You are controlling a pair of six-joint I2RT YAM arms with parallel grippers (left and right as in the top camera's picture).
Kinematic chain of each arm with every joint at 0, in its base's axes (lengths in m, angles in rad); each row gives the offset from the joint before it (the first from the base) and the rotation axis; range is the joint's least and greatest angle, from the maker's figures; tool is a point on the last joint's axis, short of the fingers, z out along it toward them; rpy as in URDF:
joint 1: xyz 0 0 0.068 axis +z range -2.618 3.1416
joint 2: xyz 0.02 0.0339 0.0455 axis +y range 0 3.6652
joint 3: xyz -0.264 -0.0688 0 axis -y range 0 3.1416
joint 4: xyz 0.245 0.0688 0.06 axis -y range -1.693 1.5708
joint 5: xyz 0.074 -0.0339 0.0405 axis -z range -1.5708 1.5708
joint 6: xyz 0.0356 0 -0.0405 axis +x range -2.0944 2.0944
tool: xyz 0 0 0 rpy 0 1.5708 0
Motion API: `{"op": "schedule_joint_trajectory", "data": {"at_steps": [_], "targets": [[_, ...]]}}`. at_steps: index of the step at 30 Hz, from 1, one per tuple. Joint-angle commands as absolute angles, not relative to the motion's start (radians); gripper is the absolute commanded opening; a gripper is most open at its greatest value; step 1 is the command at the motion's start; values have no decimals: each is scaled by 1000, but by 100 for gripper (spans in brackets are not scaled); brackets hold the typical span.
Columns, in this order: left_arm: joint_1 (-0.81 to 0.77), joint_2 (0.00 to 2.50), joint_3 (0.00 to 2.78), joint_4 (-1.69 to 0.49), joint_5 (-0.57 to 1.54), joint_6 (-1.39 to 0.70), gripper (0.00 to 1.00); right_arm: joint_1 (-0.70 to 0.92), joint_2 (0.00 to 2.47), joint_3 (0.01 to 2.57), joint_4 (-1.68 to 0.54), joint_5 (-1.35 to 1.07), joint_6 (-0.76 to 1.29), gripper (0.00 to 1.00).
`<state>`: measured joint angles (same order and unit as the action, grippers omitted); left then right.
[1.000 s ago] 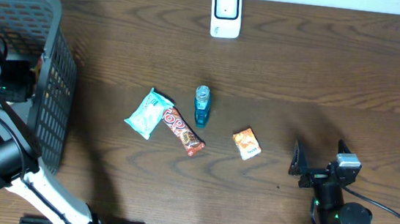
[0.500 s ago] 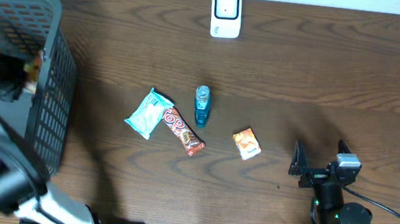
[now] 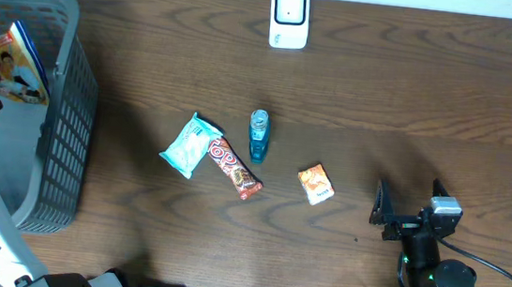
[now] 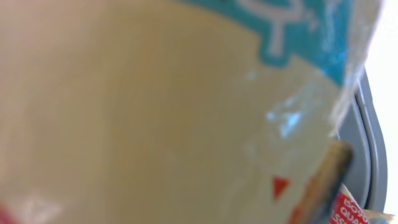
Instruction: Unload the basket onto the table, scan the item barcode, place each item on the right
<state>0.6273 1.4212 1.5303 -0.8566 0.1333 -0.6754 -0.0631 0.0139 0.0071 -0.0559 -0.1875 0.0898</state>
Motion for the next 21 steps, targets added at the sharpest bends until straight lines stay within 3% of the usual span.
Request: {"op": "schedule_joint_trajectory", "data": {"at_steps": [1,11,21], "targets": [[627,1370,1542,-823,204,-658,7,-59,13,6,-60,-193,81,99],[591,1120,1543,-686,561,-646,7,-59,13,6,-60,-193,81,99],[224,1068,1542,-686,525,-563,7,-59,13,6,-60,-193,81,99]]}}
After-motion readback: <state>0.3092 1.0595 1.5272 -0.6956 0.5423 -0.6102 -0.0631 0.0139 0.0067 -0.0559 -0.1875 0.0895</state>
